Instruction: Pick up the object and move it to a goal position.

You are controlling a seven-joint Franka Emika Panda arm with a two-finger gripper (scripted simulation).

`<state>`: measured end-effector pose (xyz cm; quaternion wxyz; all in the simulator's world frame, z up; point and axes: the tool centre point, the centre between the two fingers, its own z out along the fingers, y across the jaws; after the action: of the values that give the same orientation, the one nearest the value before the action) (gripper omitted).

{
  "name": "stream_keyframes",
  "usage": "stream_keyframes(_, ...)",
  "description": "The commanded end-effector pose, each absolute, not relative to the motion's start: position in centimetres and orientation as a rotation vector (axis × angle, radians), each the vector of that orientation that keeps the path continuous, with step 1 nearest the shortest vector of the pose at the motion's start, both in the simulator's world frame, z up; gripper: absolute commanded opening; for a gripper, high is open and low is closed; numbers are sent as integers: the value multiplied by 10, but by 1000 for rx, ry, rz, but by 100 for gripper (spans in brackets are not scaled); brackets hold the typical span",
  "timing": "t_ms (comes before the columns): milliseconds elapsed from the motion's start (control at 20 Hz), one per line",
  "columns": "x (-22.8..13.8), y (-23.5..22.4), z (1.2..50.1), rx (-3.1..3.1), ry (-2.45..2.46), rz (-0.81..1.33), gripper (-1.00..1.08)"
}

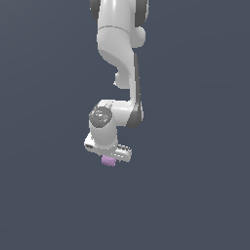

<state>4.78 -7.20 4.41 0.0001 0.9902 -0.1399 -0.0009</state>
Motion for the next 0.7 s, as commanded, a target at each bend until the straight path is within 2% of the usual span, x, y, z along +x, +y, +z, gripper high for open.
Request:
stream_keyframes(0,49,-72,40,3111,-440,0,100)
stream_keyframes(100,50,-72,40,3111,-440,0,100)
stream_keyframes(150,50,-72,40,3111,-440,0,-100)
stream_keyframes(650,50,-72,40,3111,-439,0,-100)
